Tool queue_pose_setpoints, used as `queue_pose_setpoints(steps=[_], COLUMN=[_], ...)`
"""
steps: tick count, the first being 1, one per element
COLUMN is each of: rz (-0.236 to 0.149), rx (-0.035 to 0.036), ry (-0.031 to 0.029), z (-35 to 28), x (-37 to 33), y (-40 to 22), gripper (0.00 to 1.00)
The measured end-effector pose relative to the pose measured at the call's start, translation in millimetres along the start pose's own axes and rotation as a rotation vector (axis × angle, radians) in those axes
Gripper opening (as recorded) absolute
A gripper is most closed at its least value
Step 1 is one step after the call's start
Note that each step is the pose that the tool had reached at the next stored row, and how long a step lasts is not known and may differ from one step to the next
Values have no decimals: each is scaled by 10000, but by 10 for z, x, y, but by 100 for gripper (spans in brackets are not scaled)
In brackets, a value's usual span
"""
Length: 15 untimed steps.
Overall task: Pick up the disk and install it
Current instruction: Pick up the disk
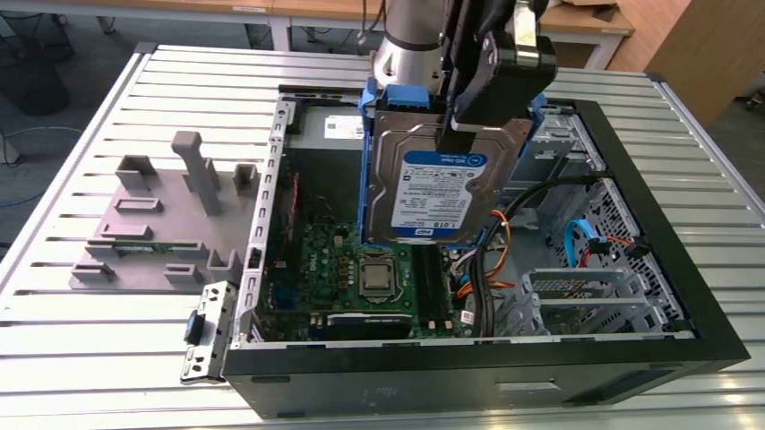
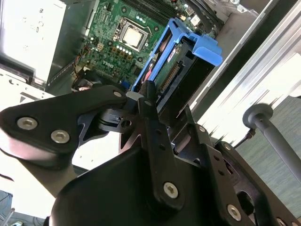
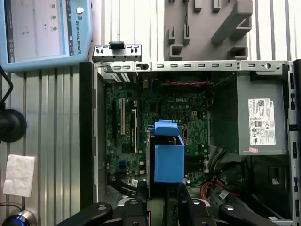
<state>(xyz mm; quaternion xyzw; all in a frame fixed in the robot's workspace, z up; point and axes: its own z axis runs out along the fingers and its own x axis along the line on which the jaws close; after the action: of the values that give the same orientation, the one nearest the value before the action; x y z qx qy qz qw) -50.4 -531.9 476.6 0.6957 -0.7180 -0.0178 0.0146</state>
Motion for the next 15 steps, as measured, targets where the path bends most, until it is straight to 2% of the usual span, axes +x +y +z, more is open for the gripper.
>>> queue_pose_setpoints(steps=[7, 13, 15], rz=[0, 0, 0], rx=[0, 0, -1], ry=[0, 0, 1], z=[-7, -105, -118], x=[-1, -1, -1], y=[-2, 2, 3], gripper=[35, 35, 35])
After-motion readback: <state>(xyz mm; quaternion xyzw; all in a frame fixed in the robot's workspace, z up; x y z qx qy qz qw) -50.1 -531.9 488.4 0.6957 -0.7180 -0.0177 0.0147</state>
